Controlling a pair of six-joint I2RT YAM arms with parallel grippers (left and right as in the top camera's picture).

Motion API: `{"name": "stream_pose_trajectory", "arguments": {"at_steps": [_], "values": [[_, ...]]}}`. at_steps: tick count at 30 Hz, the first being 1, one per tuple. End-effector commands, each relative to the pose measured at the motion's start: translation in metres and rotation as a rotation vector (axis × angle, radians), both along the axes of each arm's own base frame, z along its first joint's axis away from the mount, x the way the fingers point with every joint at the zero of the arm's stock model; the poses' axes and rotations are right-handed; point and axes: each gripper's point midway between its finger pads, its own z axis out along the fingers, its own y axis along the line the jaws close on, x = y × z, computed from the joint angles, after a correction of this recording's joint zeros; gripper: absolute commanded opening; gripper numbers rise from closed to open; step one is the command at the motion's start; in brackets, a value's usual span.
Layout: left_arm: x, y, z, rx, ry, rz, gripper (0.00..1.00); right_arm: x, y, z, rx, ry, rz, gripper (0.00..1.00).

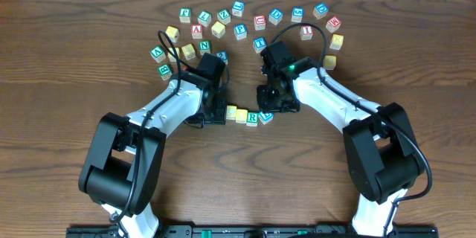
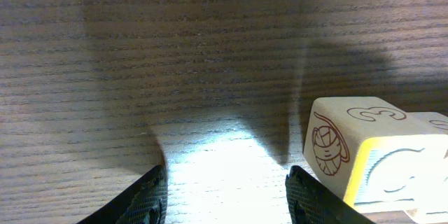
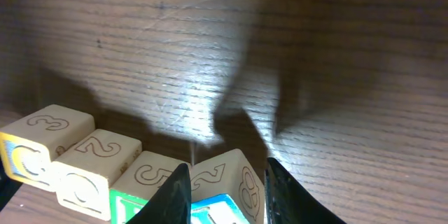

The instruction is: Spell out CORL

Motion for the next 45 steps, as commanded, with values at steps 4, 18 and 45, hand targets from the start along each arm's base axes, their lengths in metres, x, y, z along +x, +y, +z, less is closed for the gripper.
{"name": "stream_pose_trajectory", "arguments": {"at_steps": [4, 18, 45], "values": [[-0.004, 0.002, -0.005, 0.009, 0.02, 0.009, 0.54, 0.0, -0.01, -0.006, -0.032, 0.019, -0.071, 0.3], [-0.004, 0.002, -0.005, 0.01, 0.02, 0.009, 0.54, 0.03, -0.032, 0.014, -0.003, -0.033, -0.152, 0.49], [-0.003, 0.002, -0.005, 0.008, 0.015, 0.009, 0.54, -0.025, -0.033, 0.0, -0.084, 0.125, -0.003, 0.45]]}}
